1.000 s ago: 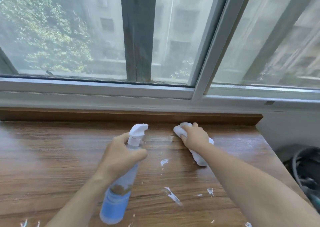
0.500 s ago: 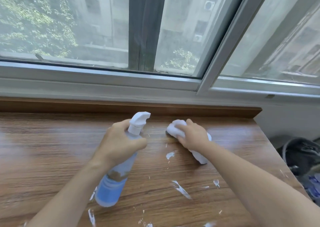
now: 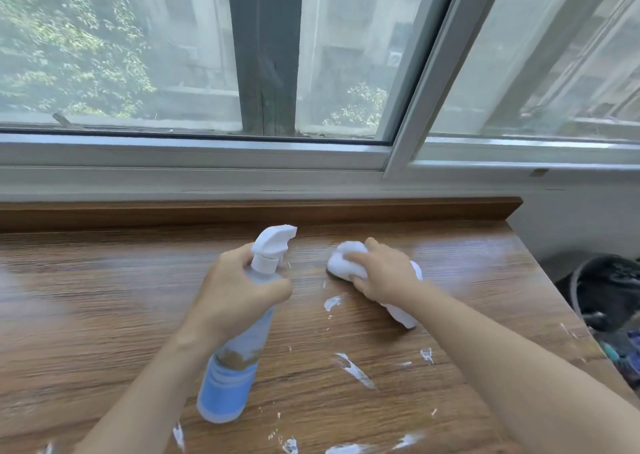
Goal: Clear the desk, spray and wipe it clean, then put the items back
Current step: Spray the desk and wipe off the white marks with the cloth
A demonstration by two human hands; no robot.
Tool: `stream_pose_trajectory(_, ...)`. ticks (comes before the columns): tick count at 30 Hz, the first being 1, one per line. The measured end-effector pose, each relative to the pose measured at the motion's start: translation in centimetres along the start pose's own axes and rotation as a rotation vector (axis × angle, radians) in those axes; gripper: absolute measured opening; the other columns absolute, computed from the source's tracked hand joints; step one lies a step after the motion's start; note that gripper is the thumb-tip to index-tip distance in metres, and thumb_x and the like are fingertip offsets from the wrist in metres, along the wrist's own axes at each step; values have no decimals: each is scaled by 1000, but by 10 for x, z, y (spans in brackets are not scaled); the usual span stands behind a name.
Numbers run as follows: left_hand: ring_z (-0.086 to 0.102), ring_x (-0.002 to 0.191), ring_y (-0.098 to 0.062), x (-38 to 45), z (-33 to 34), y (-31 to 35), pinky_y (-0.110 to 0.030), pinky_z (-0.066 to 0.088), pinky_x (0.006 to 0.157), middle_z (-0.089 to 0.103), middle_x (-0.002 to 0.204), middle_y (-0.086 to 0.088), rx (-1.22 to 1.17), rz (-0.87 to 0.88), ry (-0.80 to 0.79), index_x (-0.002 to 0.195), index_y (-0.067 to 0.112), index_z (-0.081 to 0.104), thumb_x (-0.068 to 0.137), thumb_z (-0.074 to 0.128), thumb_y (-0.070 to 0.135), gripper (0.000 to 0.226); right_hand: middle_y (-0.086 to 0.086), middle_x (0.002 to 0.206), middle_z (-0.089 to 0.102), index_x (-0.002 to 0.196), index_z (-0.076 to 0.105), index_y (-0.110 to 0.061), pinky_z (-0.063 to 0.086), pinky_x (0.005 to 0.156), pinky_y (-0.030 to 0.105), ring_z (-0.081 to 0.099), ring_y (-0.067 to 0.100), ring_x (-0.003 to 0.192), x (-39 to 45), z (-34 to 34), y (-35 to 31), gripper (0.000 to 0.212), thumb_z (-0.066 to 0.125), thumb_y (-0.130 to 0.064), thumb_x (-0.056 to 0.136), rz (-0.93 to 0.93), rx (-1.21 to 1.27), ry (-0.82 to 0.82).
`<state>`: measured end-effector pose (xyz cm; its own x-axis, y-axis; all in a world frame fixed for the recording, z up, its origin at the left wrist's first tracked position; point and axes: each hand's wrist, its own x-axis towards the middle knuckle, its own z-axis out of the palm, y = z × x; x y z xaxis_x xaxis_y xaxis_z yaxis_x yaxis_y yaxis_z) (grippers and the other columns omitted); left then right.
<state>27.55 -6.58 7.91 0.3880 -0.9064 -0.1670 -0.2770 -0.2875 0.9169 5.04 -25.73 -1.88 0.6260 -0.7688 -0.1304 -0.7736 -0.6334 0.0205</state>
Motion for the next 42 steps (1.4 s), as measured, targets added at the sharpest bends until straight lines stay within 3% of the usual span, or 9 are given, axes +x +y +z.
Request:
stream_pose_trajectory(2,70,89,-28,-2,6,5,-53,59,82,77,92,1,6,-3,16,91,35,75,60,74,31,31,2,114,48,140,54,-41,44,72,35,56,25,102,-20,-2,8,46,59,-46,94,-186,36,-48)
stream_pose_trajectory(4,71,87,-26,-5,11,12,-51,60,82,77,90,2,4,-9,30,90,37,76,60,75,30,30,2,116,48,141,52,-42,45,73,35,56,24,102,-22,-3,23,47,58,-47,95,-191,-7,-74)
stream_pose_trajectory(8,71,88,-29,-12,21,21,-52,60,81,76,90,-1,11,-12,72,89,33,76,60,75,30,29,6,120,49,143,49,-37,42,73,36,57,30,105,26,-10,36,48,56,-47,97,208,25,-11)
stream_pose_trajectory(10,71,86,-31,-13,24,20,-53,59,81,75,89,-5,19,-24,101,90,27,75,60,75,30,30,8,121,48,137,52,-31,42,73,38,56,31,105,42,-10,22,43,57,-43,96,281,33,-11)
stream_pose_trajectory(17,59,64,-16,-9,34,-1,-37,51,67,65,69,5,62,-184,48,82,22,70,54,76,31,30,1,115,48,138,53,-41,37,68,32,55,25,92,7,-2,12,43,56,-43,96,-193,16,-8)
stream_pose_trajectory(22,53,60,-17,-18,42,-18,-35,47,65,58,63,8,186,-263,-86,85,18,66,51,73,36,39,2,119,49,145,48,-40,43,70,34,57,26,102,13,2,38,50,54,-51,97,104,78,17)
stream_pose_trajectory(28,52,61,-14,-23,45,-25,-33,46,64,58,66,9,238,-220,-147,89,15,65,55,73,34,40,4,119,49,142,48,-38,52,76,38,55,25,100,10,8,25,46,51,-51,98,162,35,57)
stream_pose_trajectory(39,56,64,-12,-25,31,-15,-34,51,67,63,68,9,102,-73,-202,83,19,68,57,72,31,29,3,119,48,142,48,-38,41,68,33,54,24,98,-8,8,7,45,50,-51,98,119,-39,27)
stream_pose_trajectory(42,59,67,-11,-26,16,-10,-33,51,70,67,74,8,57,-18,-130,89,21,72,56,72,32,34,2,119,48,138,51,-38,39,68,33,55,25,99,-25,9,-3,43,52,-50,97,106,-21,21)
